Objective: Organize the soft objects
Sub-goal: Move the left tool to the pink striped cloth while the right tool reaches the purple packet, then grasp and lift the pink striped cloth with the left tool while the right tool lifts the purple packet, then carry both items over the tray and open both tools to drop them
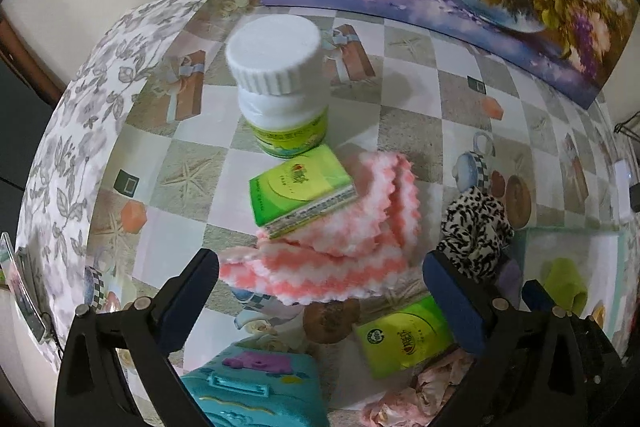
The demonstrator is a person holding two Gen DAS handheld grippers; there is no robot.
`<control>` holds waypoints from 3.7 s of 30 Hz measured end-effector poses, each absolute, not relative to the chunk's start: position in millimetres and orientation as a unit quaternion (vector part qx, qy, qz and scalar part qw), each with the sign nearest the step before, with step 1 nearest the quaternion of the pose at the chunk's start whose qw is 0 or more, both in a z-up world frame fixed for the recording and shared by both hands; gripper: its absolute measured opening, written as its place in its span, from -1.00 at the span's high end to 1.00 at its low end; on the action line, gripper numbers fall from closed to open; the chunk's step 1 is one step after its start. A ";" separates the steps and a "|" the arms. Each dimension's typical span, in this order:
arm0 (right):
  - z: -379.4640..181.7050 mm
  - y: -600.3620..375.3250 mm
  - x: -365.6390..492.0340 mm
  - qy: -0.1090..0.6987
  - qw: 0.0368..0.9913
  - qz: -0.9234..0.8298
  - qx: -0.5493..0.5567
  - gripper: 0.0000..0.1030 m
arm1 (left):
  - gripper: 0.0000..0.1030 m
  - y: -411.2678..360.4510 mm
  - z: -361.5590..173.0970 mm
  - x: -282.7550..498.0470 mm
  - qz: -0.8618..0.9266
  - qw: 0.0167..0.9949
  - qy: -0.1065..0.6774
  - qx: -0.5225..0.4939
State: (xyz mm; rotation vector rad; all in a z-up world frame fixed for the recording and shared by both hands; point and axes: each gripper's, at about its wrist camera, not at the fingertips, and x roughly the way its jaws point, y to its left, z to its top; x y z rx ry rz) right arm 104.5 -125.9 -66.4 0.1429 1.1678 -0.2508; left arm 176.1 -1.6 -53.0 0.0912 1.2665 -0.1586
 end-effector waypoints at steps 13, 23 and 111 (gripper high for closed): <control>-62.7 -137.2 101.1 0.550 0.822 -0.103 0.109 0.47 | -0.41 -38.2 -77.1 173.7 -0.072 0.787 0.606 0.093; -63.1 -143.3 100.4 0.548 0.820 -0.097 0.133 0.48 | 0.31 -36.9 -89.9 179.6 -0.050 0.783 0.613 0.089; 27.1 -334.1 -6.2 0.440 0.811 -0.297 0.244 0.50 | 0.76 -137.9 -2.1 90.5 -0.236 0.813 0.532 0.043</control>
